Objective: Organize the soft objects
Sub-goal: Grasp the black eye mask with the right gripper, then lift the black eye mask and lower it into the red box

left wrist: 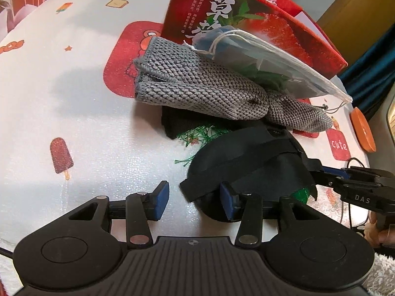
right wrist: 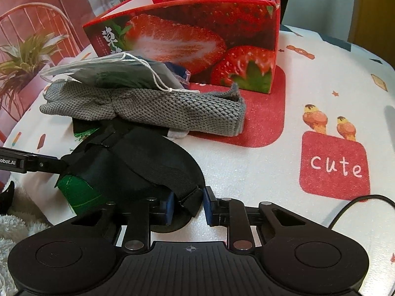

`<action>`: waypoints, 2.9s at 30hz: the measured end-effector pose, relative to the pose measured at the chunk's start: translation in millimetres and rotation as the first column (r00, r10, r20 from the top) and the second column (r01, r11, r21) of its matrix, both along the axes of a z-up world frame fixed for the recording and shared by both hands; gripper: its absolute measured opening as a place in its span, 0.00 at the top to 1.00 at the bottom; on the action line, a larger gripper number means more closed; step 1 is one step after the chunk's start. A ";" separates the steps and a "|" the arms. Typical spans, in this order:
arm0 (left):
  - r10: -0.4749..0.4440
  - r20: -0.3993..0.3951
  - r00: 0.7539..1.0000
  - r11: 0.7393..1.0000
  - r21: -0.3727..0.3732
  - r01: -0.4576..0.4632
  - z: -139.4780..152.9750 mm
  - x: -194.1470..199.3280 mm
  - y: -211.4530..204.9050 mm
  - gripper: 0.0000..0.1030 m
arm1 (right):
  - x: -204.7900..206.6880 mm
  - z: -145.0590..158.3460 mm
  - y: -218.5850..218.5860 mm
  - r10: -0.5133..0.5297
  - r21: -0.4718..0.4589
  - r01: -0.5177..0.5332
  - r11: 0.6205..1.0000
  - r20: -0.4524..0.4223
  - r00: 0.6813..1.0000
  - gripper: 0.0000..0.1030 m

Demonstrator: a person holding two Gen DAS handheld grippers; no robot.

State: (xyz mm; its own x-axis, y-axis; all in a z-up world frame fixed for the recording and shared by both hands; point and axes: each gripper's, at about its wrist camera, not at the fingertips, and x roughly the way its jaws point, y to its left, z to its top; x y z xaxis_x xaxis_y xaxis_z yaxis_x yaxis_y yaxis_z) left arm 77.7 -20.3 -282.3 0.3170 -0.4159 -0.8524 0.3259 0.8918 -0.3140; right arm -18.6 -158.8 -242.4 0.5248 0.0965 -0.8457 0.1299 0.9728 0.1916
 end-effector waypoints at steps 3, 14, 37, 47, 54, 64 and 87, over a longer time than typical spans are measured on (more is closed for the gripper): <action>-0.011 -0.006 1.000 1.000 -0.025 0.011 -1.3 0.6 -1.5 0.53 | 0.4 -0.4 -0.2 0.000 -0.002 0.000 1.000 0.002 1.000 0.79; -0.027 0.009 1.000 0.999 -0.036 0.028 -3.4 1.1 -7.7 0.54 | 1.5 -1.6 1.2 0.005 -0.008 -0.005 1.000 0.004 1.000 0.79; 0.020 0.205 0.978 0.999 -0.038 -0.012 65.5 0.0 11.0 0.95 | -3.9 51.7 -3.5 0.052 -0.036 -0.044 0.998 0.245 0.968 0.81; 0.060 0.327 0.943 0.994 -0.101 -0.029 120.1 -6.2 19.7 0.95 | -8.0 109.8 -0.1 0.079 -0.023 -0.076 0.997 0.398 0.914 0.81; 0.135 0.377 0.916 0.985 -0.154 -0.082 144.7 1.0 27.2 0.95 | -0.9 147.4 0.2 0.104 -0.040 -0.097 0.994 0.499 0.860 0.81; 0.131 0.522 0.843 0.987 -0.150 -0.061 183.1 35.4 14.1 0.95 | 40.1 182.7 -11.7 0.139 -0.119 -0.085 0.989 0.589 0.796 0.81; -0.063 0.464 0.884 0.997 0.063 0.037 134.4 193.4 -96.0 0.95 | 201.7 108.7 -57.3 0.187 -0.299 -0.061 0.952 0.415 0.890 0.81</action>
